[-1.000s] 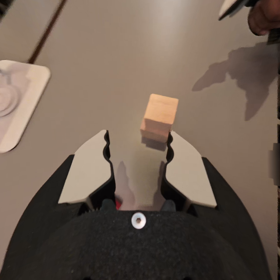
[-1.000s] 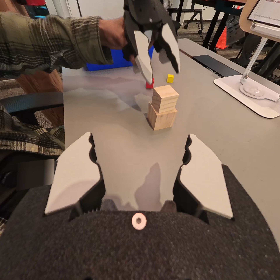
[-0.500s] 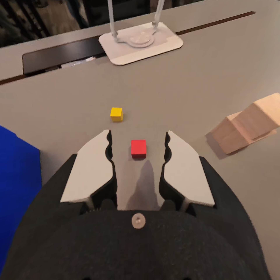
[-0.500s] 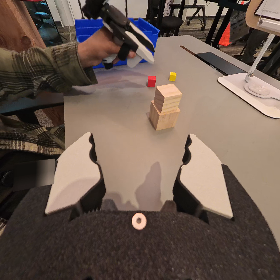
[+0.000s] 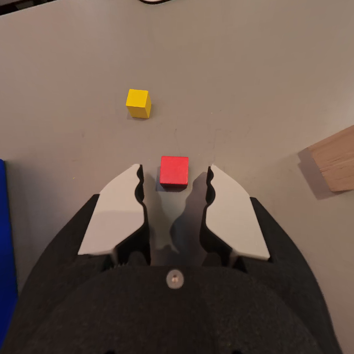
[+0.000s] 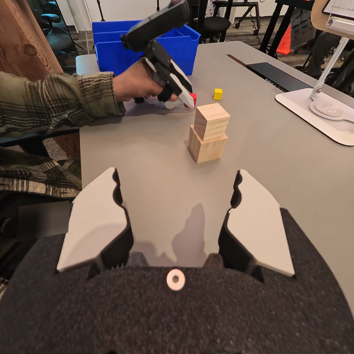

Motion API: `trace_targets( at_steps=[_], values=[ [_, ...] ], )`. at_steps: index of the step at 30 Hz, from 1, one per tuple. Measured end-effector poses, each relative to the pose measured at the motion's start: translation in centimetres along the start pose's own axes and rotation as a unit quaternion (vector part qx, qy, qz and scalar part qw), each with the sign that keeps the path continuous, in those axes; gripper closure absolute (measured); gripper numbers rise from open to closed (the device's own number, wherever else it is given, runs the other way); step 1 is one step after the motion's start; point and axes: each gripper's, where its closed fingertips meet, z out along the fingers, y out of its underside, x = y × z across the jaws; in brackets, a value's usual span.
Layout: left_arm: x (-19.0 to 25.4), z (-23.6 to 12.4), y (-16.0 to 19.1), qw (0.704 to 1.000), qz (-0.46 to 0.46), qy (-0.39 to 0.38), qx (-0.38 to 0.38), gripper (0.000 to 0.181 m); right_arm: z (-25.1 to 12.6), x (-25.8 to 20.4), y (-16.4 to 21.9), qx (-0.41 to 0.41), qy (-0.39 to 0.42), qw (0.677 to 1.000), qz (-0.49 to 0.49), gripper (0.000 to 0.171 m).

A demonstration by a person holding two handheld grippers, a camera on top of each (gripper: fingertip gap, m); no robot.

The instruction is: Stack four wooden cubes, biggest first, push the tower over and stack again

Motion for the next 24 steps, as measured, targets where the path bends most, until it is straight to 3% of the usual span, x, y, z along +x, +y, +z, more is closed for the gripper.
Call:
trace_targets(
  at_steps=[3, 6, 12, 16, 20, 24],
  values=[
    [0.0, 0.5, 0.4, 1.000, -0.001, 0.003, -0.011, 0.125, -0.1, 0.2, 0.0, 0.001, 0.004, 1.000, 0.003, 0.059],
    [0.4, 0.6, 0.4, 1.000, 0.003, 0.022, -0.010, 0.153, -0.1, 0.4, 0.0, 0.002, 0.008, 1.000, 0.006, 0.060],
    [1.3, 0.3, -0.1, 0.998, 0.039, 0.051, -0.001, 0.153, -0.3, 0.6, 0.0, 0.000, 0.012, 1.000, 0.007, 0.061],
    [4.1, -2.1, -3.1, 0.988, 0.103, 0.110, 0.043, 0.153, -0.4, 0.5, -0.2, 0.003, 0.013, 1.000, 0.005, 0.062],
    [8.9, -6.2, -7.2, 0.955, 0.184, 0.222, 0.067, 0.153, -0.4, 0.4, -0.3, 0.002, 0.012, 1.000, 0.002, 0.063],
    [14.3, -9.4, -9.0, 0.898, 0.276, 0.339, 0.042, 0.153, -0.5, 0.4, -0.3, 0.001, 0.013, 1.000, -0.001, 0.063]
  ],
)
